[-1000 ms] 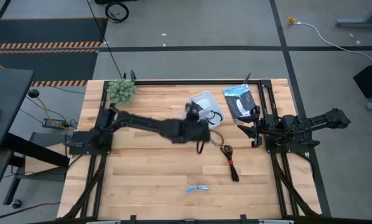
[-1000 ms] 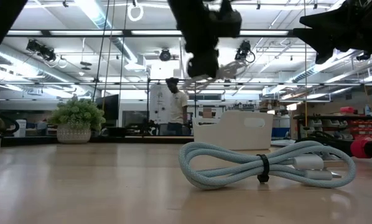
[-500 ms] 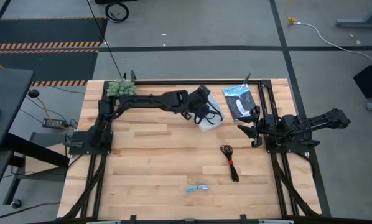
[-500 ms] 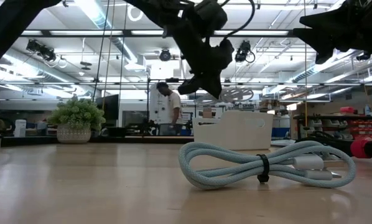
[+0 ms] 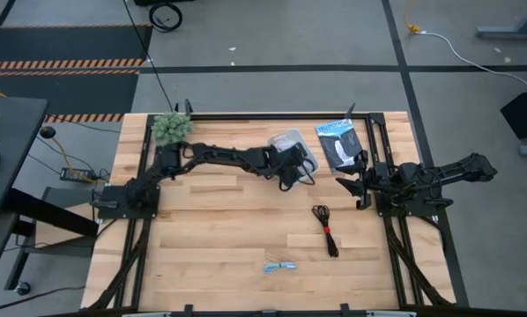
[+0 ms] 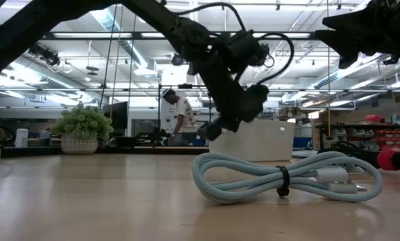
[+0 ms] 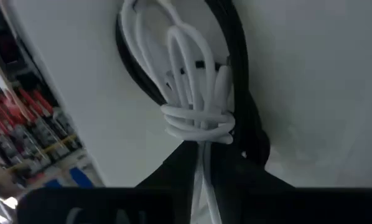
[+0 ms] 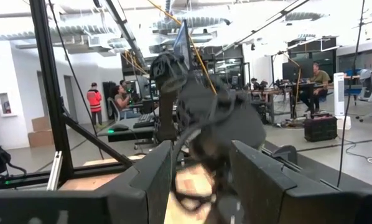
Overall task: Pick and place USB-C Cables
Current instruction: Put the white charger cable into the white bin
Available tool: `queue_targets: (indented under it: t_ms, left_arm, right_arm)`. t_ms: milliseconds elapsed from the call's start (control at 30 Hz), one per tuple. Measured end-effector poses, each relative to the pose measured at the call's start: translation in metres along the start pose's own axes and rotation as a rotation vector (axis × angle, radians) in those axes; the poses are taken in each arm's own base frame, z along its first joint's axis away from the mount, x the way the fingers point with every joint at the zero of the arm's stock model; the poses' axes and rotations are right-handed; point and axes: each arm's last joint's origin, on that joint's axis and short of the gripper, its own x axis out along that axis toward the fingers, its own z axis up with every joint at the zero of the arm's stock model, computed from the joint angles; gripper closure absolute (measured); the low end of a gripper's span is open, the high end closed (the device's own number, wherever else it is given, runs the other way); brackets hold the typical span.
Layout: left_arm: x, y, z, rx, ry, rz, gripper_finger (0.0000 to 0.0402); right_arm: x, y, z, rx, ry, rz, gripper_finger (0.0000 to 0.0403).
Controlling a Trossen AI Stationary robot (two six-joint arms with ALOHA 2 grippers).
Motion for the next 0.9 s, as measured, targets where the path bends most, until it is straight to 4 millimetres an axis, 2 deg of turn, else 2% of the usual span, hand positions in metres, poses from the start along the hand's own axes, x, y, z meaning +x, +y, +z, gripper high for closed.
queue_targets:
  t_ms: [200, 367, 600, 733, 900]
  left_arm:
    - [0.006, -0.005, 0.009, 0.015, 0.006, 0.007, 0.0304]
    - [0.006, 0.002, 0.011, -0.149, -0.034, 0.08, 0.0256]
    - [0.0, 0.008, 0.008, -0.219, -0.099, 0.086, 0.0196]
    - [-0.002, 0.011, 0.005, -0.268, -0.129, 0.087, 0.0185]
    - [-0.008, 0.013, 0.008, -0.26, -0.203, 0.07, 0.0192]
  right_arm:
    - [0.0, 0.0, 0.0, 0.001, -0.004, 0.003, 0.0234]
    - [0.0, 0.0, 0.001, 0.003, -0.009, 0.007, 0.0234]
    - [0.0, 0.0, 0.001, 0.003, -0.01, 0.007, 0.0234]
    - [0.0, 0.0, 0.001, 0.004, -0.01, 0.007, 0.0234]
    - [0.0, 0.0, 0.001, 0.004, -0.01, 0.007, 0.0234]
